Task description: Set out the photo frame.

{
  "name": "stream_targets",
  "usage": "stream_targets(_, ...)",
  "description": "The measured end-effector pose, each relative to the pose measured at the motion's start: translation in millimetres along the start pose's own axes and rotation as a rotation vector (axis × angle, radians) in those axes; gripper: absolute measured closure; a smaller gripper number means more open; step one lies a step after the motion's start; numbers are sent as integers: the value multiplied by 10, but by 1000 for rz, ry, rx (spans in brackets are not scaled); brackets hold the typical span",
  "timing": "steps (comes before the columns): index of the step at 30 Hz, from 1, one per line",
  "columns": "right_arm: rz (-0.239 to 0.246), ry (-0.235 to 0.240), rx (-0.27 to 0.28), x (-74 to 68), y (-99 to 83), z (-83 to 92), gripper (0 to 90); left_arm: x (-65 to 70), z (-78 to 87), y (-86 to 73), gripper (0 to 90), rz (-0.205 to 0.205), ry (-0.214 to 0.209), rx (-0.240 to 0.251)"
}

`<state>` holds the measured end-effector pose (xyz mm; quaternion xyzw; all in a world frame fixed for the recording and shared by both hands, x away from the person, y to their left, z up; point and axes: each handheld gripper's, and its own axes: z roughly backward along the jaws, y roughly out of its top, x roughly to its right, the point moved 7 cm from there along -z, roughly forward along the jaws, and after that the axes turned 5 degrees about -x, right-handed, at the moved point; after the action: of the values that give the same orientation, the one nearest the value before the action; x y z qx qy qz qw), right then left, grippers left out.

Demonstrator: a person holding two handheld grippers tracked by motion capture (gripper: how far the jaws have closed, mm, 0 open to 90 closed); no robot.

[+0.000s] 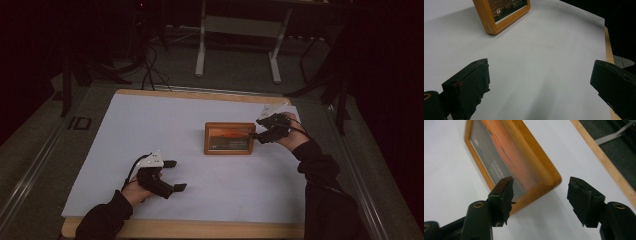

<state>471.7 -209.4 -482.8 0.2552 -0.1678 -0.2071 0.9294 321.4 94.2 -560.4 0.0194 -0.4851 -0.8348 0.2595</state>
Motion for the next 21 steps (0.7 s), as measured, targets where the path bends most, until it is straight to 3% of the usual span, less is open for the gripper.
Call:
stream_targets(6, -96, 41, 90, -52, -47, 85, 212, 9, 1, 1, 29, -1, -3, 3)
stream_targets(12, -125, 52, 150, -173, -94, 151, 157, 25, -2, 2, 29, -8, -7, 5)
stream_targets(21, -189, 55, 219, -327, -200, 173, 144, 42, 13, 13, 29, -22, -5, 11)
